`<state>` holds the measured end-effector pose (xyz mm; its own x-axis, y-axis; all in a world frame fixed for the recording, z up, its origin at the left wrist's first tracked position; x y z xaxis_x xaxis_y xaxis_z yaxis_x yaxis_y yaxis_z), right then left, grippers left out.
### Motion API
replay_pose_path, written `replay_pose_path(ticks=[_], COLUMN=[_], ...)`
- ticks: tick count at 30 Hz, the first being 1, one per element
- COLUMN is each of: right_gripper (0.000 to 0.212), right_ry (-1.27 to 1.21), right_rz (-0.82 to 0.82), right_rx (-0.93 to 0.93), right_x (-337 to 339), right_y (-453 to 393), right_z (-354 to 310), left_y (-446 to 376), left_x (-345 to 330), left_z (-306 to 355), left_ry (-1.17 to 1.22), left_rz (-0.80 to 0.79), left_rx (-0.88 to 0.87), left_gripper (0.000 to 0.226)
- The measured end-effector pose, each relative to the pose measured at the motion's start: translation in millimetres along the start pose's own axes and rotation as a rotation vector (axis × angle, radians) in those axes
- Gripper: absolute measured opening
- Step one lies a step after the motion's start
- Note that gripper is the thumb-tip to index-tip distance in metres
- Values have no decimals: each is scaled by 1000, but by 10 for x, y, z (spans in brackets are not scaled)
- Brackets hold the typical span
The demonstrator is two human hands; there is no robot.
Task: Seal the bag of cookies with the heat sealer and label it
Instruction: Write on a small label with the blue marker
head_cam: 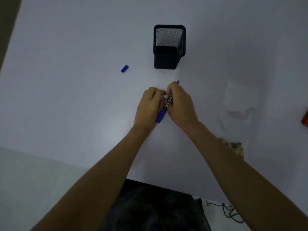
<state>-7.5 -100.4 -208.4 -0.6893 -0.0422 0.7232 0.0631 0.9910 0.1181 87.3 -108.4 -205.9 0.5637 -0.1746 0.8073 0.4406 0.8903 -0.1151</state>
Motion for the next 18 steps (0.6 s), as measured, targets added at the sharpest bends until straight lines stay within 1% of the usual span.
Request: replay_pose_path(ticks=[2, 5, 7, 9, 11, 14, 16, 18], right_gripper=[20, 14, 10, 8, 19, 31, 33, 30], right_ry=[17, 12, 8, -12, -66, -85, -131, -256], right_rz=[17, 45, 58, 83, 135, 285, 367, 392], right_rx=[3, 18, 37, 65, 76, 89, 92, 69], right_x=[-10, -20, -28, -7, 35, 101, 105, 64], right_y=[16, 52, 82, 106, 126, 150, 149, 124], right_z=[4, 2, -2, -21, -54, -100, -102, -49], left_y=[93, 249, 294, 291, 281, 288, 286, 285], left_x=[-23, -65, -89, -79, -63, -109, -118, -94], left_z=[-12, -58, -61, -32, 2, -3, -8, 16], left_ry=[-59, -183, -238, -244, -226, -258, -265, -257], left_rz=[1, -19, -31, -14, 14, -10, -20, -3], left_rx=[-89, -211, -261, -277, -282, -280, -269, -270], left_gripper=[21, 28, 31, 31, 28, 24, 23, 23])
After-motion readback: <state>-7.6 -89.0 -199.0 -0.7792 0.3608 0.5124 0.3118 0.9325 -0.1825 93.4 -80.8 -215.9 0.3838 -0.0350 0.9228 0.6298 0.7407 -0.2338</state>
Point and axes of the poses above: each hand's wrist, its own y-axis away from the middle knuckle, its own x-axis out of the back of the hand, z = x × y, the point moved 8 cm from there along -y, towards the middle knuckle, and after that the axes turned 2 degrees about -z, right-handed, at the moved point
